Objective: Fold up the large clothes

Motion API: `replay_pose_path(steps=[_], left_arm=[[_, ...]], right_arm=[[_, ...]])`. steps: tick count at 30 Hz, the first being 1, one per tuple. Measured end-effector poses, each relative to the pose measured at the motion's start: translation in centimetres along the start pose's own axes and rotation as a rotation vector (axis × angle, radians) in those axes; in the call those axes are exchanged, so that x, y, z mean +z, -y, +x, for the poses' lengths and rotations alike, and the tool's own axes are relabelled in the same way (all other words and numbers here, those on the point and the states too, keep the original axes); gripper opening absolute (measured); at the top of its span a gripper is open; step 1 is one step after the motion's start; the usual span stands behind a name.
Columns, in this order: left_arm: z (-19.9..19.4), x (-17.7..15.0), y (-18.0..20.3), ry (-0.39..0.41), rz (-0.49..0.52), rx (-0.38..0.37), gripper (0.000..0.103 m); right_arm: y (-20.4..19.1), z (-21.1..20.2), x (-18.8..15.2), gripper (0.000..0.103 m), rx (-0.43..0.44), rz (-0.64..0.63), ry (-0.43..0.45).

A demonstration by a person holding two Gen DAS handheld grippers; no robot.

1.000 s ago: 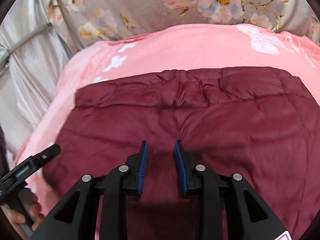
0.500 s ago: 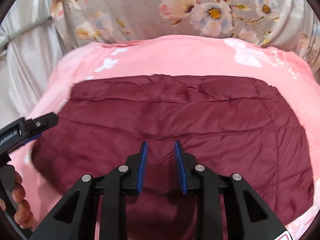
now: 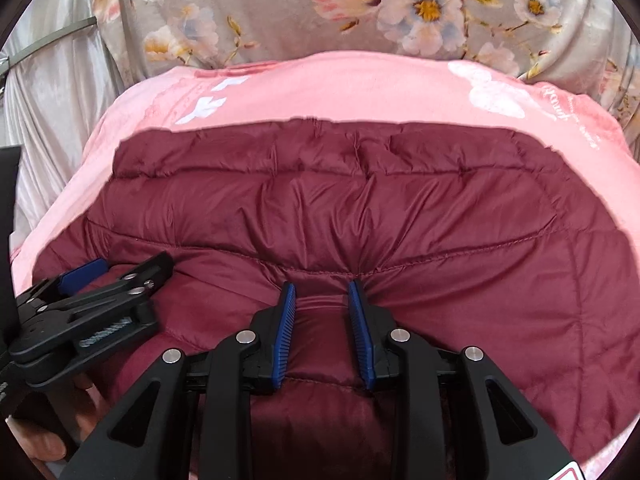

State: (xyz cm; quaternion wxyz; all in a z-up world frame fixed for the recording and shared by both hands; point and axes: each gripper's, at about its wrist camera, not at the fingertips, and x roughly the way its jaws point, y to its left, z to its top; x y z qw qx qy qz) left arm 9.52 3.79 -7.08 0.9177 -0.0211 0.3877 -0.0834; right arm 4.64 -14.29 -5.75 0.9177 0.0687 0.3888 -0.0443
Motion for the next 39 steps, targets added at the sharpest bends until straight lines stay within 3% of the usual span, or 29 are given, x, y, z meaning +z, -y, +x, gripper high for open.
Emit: replay_pose_path(steps=[4, 7, 9, 11, 14, 15, 18, 19, 21, 25, 29, 35, 39], left_arm=[[-4.7, -0.7, -5.8, 0.055, -0.134, -0.032, 0.093], [-4.8, -1.8, -10.8, 0.001, -0.283, 0.012, 0.093], [-3.5, -2.7, -13.6, -0.056, -0.410, -0.011, 0.093], [-2.7, -3.1, -14.6, -0.063, -0.478, -0.066, 0.094], [-2.3, -2.2, -13.8, -0.059, -0.468, -0.108, 0.093], [-2.0, -1.9, -13.4, -0.065, -0.478, -0.148, 0.085], [-2.1, -0.9, -12.0, -0.101, -0.484, -0.254, 0.037], [-2.9, -0.5, -11.6, -0.083, -0.472, -0.256, 0.026], [-5.3, 0.7, -10.7, -0.023, -0.422, -0.290, 0.019], [-10.4, 2.5, -8.2, 0.068, -0.327, -0.362, 0.016], [-14.7, 4.1, -2.8, 0.130, -0.177, -0.443, 0.014], [-16.7, 6.0, 7.7, 0.111, 0.044, -0.562, 0.014], [-15.6, 6.4, 11.9, 0.058, 0.099, -0.587, 0.014]], right_arm=[[-1.5, -2.5, -0.1, 0.030, 0.087, -0.006, 0.034], [-3.2, -2.3, -0.8, 0.030, 0.142, -0.038, 0.001], [-3.9, -1.4, -1.5, 0.030, 0.119, -0.061, -0.009], [-4.0, -0.9, -1.7, 0.030, 0.113, -0.068, -0.019], [-3.5, -0.4, -1.7, 0.030, 0.134, -0.054, -0.029], [-3.4, -0.4, -1.9, 0.030, 0.140, -0.050, -0.029], [-3.1, -0.5, -1.9, 0.030, 0.157, -0.040, -0.031], [-3.0, -0.7, -1.9, 0.029, 0.164, -0.032, -0.033], [-1.7, -2.3, -2.1, 0.029, 0.196, 0.040, -0.028], [0.2, -4.6, -2.9, 0.026, 0.188, 0.069, -0.015], [0.5, -3.2, -3.8, 0.022, 0.215, 0.087, -0.071], [0.3, -1.0, -3.0, 0.018, 0.314, 0.115, -0.086], [4.8, -4.1, -3.4, 0.017, 0.404, 0.277, -0.078]])
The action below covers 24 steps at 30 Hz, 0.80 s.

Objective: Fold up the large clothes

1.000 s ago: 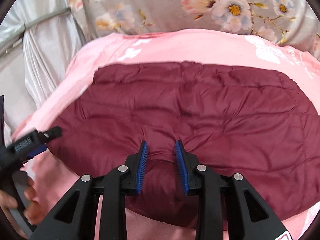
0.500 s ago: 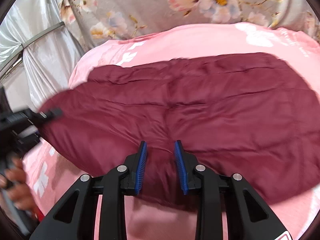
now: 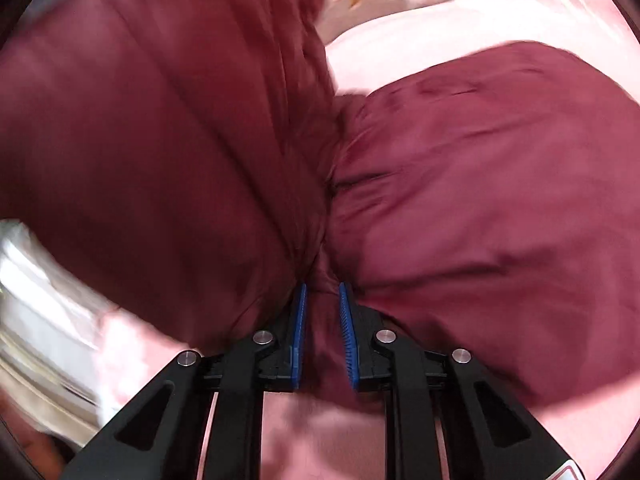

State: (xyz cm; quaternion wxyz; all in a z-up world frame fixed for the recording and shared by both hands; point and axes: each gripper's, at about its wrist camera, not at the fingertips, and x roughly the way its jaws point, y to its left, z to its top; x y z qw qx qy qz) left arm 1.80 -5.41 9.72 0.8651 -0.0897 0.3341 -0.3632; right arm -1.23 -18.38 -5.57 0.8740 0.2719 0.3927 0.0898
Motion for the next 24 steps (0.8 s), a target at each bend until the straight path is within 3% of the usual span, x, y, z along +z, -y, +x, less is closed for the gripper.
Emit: replay_pose_path(steps=[8, 11, 17, 20, 21, 22, 24], left_arm=[[8.8, -2.7, 3.2, -0.194, 0.002, 0.010, 0.014], [12.4, -4.5, 3.6, -0.268, -0.008, 0.027, 0.015], [14.6, -6.1, 4.6, -0.296, 0.035, 0.094, 0.017], [13.6, -5.2, 4.3, -0.308, -0.017, 0.042, 0.031], [12.7, -4.7, 4.1, -0.295, -0.049, 0.002, 0.044], [11.6, -3.9, 3.9, -0.269, -0.076, -0.030, 0.057], [8.2, -2.1, 3.4, -0.167, -0.097, -0.068, 0.068]], right_arm=[[6.3, -10.5, -0.8, 0.020, -0.277, 0.072, 0.087], [8.1, -11.9, -1.4, 0.020, -0.301, 0.116, 0.098], [9.1, -12.5, -2.3, 0.020, -0.308, 0.146, 0.088], [9.0, -13.4, -2.0, 0.020, -0.297, 0.138, 0.098], [9.0, -13.7, -1.3, 0.020, -0.300, 0.127, 0.107], [8.9, -13.6, 0.1, 0.020, -0.302, 0.116, 0.116], [8.0, -14.8, 1.8, 0.028, -0.301, 0.089, 0.154]])
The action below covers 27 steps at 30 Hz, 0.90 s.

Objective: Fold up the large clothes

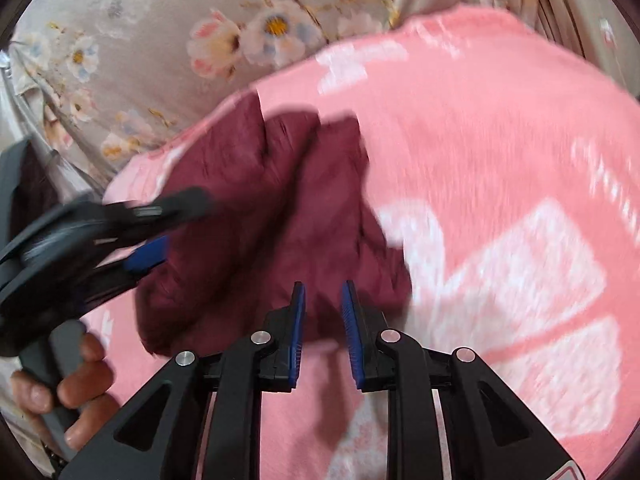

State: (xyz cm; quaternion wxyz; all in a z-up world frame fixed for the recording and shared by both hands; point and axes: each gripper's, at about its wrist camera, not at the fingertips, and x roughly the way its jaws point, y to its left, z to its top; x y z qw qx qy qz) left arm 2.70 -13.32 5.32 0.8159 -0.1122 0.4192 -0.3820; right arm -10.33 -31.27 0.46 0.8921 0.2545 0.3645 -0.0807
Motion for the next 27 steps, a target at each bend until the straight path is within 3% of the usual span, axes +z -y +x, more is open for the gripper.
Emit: replay_pose_path(steps=[2, 4, 8, 12, 17, 20, 22, 23, 24, 25, 27], left_arm=[[-3.8, 1.5, -0.2, 0.111, 0.005, -0.004, 0.071], [-6.7, 3.0, -1.1, 0.204, -0.003, 0.062, 0.084], [-9.2, 4.9, -4.3, 0.278, -0.064, 0.204, 0.084], [-10.4, 5.4, -8.4, 0.306, -0.167, 0.298, 0.084], [-11.0, 4.9, -12.3, 0.305, -0.224, 0.383, 0.084], [-10.8, 5.1, -13.7, 0.293, -0.237, 0.398, 0.084], [-10.6, 4.9, -14.1, 0.284, -0.239, 0.402, 0.084], [-10.2, 5.1, -14.4, 0.272, -0.239, 0.398, 0.084], [-10.0, 5.2, -14.5, 0.264, -0.239, 0.394, 0.084], [-9.6, 5.4, -14.6, 0.255, -0.239, 0.389, 0.084], [-8.8, 5.9, -14.6, 0.234, -0.228, 0.375, 0.084]], right_arm=[[-0.6, -1.5, 2.1, 0.042, 0.023, -0.012, 0.050], [-1.9, -2.9, 4.7, 0.051, 0.052, -0.021, 0.102], [-4.6, -2.9, 9.6, 0.075, 0.111, -0.028, 0.141], [-7.0, 1.1, 14.8, 0.077, 0.157, 0.063, 0.086], [-8.8, 7.2, 17.9, 0.077, 0.012, 0.088, 0.000], [-8.7, 11.6, 17.9, 0.076, -0.048, 0.107, -0.113], [-8.4, 14.1, 17.4, 0.070, -0.084, 0.123, -0.176], [-8.3, 15.2, 17.1, 0.052, -0.109, 0.114, -0.201], [-8.1, 16.1, 16.7, 0.020, -0.122, 0.104, -0.220], [-7.9, 16.5, 16.4, 0.011, -0.119, 0.101, -0.232], [-7.4, 16.3, 16.2, 0.004, -0.058, 0.114, -0.216]])
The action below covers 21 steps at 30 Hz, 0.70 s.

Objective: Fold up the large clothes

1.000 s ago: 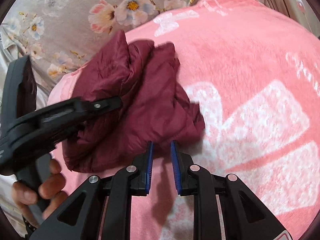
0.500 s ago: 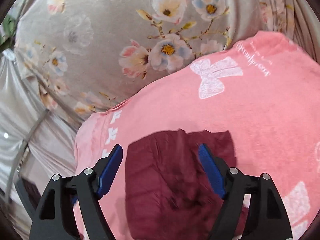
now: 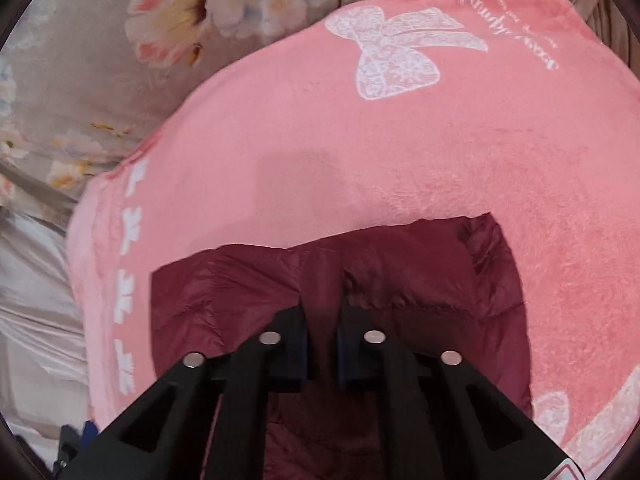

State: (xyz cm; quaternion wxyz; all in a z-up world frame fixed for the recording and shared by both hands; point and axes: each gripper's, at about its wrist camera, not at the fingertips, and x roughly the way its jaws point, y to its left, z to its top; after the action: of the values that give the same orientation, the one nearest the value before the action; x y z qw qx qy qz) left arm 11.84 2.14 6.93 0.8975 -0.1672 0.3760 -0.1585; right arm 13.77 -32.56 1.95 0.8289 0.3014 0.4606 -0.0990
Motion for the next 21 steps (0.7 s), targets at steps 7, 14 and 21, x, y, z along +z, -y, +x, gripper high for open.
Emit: replay_pose_path(steps=[7, 14, 21], left_arm=[[3.5, 1.9, 5.1, -0.033, 0.081, -0.024, 0.084], [11.1, 0.6, 11.9, -0.145, 0.181, 0.019, 0.084], [16.9, -2.3, 12.5, -0.229, 0.183, 0.090, 0.086]], right_arm=[[0.8, -6.8, -1.4, 0.003, -0.049, -0.099, 0.262], [4.9, -4.4, -2.9, 0.003, -0.156, -0.101, 0.274], [7.0, -1.2, -3.7, 0.003, -0.224, -0.146, 0.282]])
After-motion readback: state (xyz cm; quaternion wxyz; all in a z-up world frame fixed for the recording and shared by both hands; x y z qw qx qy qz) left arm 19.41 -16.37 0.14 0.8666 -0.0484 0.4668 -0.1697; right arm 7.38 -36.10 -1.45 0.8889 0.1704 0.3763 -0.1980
